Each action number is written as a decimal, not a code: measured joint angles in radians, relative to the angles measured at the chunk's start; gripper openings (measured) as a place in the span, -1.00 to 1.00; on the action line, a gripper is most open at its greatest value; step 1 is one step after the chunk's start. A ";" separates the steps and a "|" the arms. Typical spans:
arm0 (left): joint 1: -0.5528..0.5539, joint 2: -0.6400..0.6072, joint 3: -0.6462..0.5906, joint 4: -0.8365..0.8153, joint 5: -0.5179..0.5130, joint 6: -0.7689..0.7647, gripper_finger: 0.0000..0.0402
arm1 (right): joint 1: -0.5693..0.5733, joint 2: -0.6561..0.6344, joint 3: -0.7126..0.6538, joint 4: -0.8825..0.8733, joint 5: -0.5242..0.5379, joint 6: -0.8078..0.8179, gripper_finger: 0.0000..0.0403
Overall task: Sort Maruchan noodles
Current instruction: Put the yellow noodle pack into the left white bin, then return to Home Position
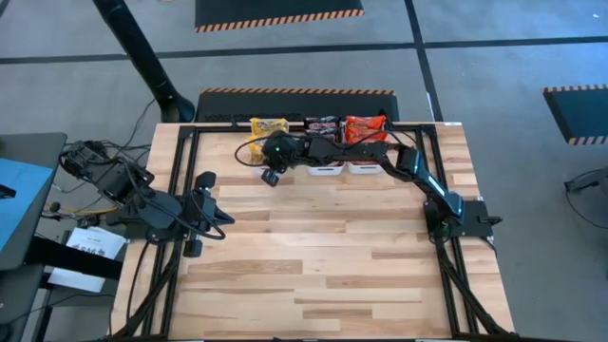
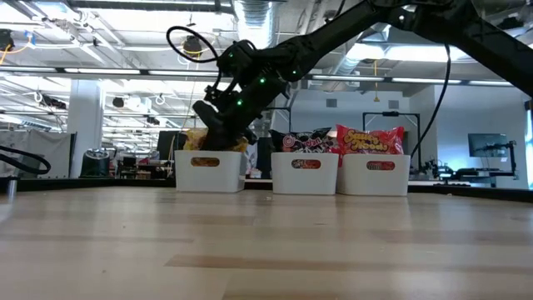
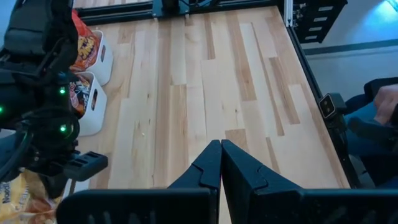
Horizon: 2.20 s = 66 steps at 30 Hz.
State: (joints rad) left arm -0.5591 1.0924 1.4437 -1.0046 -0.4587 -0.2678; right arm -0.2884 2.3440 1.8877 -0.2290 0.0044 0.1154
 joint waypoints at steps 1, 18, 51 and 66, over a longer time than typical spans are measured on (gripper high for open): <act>0.000 0.000 0.000 0.000 0.000 -0.006 -1.00 | 0.003 0.000 0.000 0.003 0.002 0.000 -0.90; 0.000 0.000 0.000 0.000 -0.001 -0.051 -1.00 | 0.042 -0.082 -0.001 0.058 0.026 -0.054 -0.90; 0.000 0.000 -0.010 -0.004 -0.020 -0.034 -1.00 | 0.011 -0.039 0.001 -0.107 0.108 -0.003 -0.90; 0.000 0.000 -0.010 -0.013 -0.020 -0.058 -1.00 | 0.022 -0.123 -0.001 -0.131 0.135 -0.042 -0.90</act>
State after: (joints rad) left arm -0.5594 1.0924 1.4342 -1.0178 -0.4786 -0.3260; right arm -0.2668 2.2209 1.8868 -0.3602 0.1390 0.0735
